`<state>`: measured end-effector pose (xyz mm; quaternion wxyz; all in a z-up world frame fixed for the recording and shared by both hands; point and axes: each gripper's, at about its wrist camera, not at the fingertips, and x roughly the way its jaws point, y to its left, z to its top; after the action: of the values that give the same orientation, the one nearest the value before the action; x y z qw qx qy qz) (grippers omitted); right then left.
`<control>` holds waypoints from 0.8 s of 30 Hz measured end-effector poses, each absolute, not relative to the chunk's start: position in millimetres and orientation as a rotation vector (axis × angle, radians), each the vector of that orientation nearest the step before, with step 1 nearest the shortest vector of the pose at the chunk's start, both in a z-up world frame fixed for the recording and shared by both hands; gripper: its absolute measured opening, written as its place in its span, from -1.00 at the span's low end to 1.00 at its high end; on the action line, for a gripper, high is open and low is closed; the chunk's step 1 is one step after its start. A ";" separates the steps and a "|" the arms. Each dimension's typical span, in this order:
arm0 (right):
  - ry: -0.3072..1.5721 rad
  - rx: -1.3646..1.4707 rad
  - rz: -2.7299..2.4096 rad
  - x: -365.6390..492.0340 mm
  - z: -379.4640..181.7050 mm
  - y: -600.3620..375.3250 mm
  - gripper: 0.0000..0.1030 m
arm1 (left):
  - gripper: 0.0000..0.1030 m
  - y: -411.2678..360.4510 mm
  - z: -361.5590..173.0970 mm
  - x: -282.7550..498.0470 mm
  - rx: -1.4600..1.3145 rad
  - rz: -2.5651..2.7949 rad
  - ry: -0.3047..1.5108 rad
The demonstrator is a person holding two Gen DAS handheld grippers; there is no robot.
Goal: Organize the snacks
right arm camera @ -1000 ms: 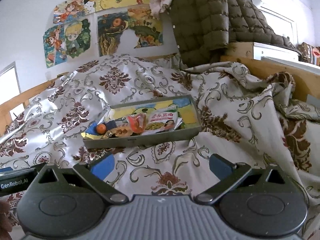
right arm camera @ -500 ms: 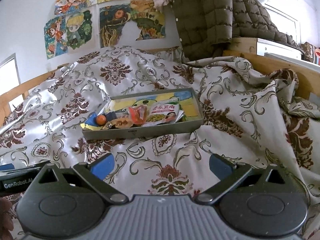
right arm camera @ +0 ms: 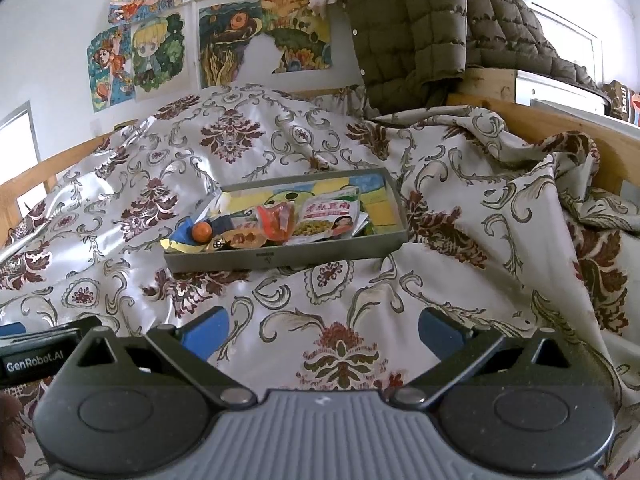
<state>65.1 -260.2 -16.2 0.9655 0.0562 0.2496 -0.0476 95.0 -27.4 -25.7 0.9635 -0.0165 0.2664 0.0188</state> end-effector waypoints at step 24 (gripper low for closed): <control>0.512 0.113 -0.095 66.1 -18.3 -259.9 1.00 | 0.99 -27.2 -25.9 95.4 -0.032 0.039 0.540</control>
<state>66.1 -259.9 -18.3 0.9647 0.0559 0.2530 -0.0468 95.4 -27.2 -25.9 0.9634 -0.0156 0.2669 0.0192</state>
